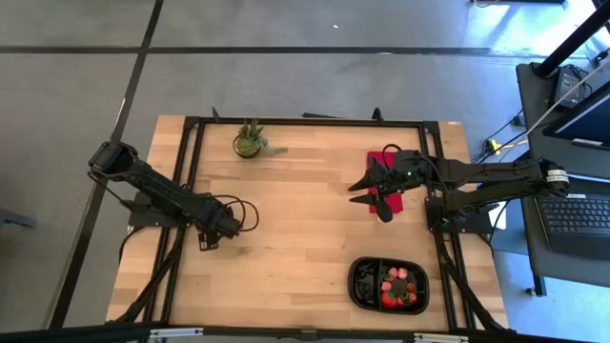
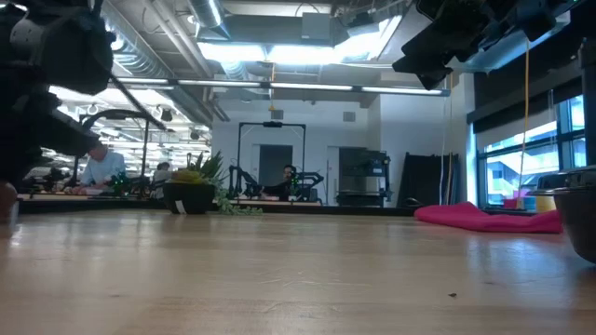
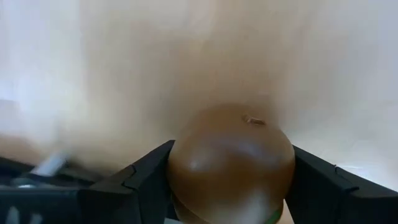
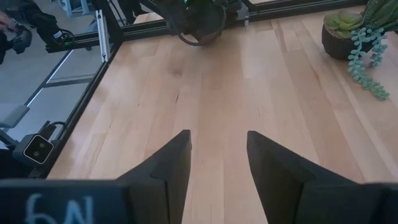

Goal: Pick and placing Produce into tupperware
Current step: Put the kiwi into the right of the black bin

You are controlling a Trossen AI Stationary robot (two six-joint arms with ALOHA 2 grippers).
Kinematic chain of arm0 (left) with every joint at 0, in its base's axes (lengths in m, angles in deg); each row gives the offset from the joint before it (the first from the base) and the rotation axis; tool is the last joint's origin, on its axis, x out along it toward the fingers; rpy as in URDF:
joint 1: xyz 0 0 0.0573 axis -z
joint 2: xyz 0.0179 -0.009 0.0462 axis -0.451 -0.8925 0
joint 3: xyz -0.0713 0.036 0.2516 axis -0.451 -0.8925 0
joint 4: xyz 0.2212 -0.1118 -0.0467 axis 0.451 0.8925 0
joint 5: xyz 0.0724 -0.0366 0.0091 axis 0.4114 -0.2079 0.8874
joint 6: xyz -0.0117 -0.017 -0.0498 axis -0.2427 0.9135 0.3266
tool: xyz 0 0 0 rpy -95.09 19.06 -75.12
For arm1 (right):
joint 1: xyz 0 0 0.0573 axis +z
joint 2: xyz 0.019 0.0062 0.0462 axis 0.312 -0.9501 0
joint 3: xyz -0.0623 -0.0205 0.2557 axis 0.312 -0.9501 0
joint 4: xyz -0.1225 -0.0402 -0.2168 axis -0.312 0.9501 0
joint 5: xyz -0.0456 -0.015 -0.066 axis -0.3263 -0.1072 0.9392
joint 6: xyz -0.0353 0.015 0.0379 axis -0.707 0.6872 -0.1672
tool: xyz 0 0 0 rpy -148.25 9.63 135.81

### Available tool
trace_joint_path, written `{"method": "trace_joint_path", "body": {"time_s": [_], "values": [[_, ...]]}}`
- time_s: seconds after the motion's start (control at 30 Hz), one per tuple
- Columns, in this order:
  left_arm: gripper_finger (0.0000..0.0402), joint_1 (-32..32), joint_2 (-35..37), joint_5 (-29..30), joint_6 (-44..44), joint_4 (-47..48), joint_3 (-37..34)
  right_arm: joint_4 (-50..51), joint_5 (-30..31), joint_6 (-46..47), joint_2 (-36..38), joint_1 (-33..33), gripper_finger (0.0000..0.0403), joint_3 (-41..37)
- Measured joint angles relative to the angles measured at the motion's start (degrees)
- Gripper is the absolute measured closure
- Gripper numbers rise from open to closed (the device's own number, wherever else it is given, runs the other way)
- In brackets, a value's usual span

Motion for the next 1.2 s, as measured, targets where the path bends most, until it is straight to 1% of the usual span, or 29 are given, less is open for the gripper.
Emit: {"method": "trace_joint_path", "body": {"time_s": [0.13, 0.23, 0.33, 0.43, 0.53, 0.6, 0.67, 0.77, 0.83, 0.87, 0.97, 1.07, 1.13, 1.2], "values": [[0.0165, 0.0, 0.0, -4.7, 1.3, -1.1, 2.9, 0.0, 0.0, 0.0, 0.0, 0.0, 0.0244, 0.0], [0.0165, -0.6, 0.0, -8.4, 1.3, -5.4, 6.6, -0.1, 0.0, -0.1, 0.0, 0.0, 0.0244, 0.0], [0.016, -1.9, 0.0, -10.0, 1.2, -13.6, 10.6, -0.4, 0.0, -0.1, 0.0, 0.0, 0.0244, 0.0], [0.0157, -3.1, 0.0, -10.1, -1.6, -25.9, 13.8, -1.1, 0.0, -0.1, 0.0, 0.0, 0.0244, 0.0], [0.0163, -4.3, 0.0, -9.0, -7.0, -40.1, 15.9, -1.6, 0.0, 0.0, 0.0, 0.0, 0.0244, 0.0], [0.0165, -5.0, 0.0, -6.2, -11.3, -47.7, 16.4, -1.9, 0.0, 0.1, 0.0, 0.0, 0.0244, 0.0], [0.0165, -5.8, 0.0, -3.0, -15.3, -53.8, 16.6, -1.9, 0.0, 0.6, 0.0, 0.0, 0.0244, 0.0], [0.0165, -7.0, -1.1, 1.8, -19.3, -59.8, 16.6, -1.9, 0.0, 2.6, 0.0, 0.0, 0.0244, 0.0], [0.0162, -7.4, -3.1, 4.4, -21.8, -63.1, 16.6, -1.8, 0.0, 3.7, 0.0, 0.0, 0.0244, 0.0], [0.0161, -7.6, -4.7, 5.2, -23.3, -66.3, 16.6, -1.6, 0.0, 4.5, 0.0, 0.0, 0.0244, 0.0], [0.0163, -7.9, -10.8, 5.3, -27.6, -77.0, 16.6, -1.2, 0.0, 4.9, 0.4, 0.0, 0.0244, 0.0], [0.0165, -8.4, -18.1, 2.3, -30.6, -86.7, 18.6, -1.4, 0.0, 4.8, 1.9, 0.0, 0.0244, 0.0], [0.0164, -8.6, -22.4, 0.1, -32.3, -89.0, 22.2, -1.4, 0.0, 5.6, 3.1, 0.0, 0.0244, 0.0], [0.0162, -8.7, -26.7, -1.4, -34.4, -89.3, 27.1, -1.4, 0.0, 6.1, 4.4, 0.0, 0.0244, 0.0]]}}
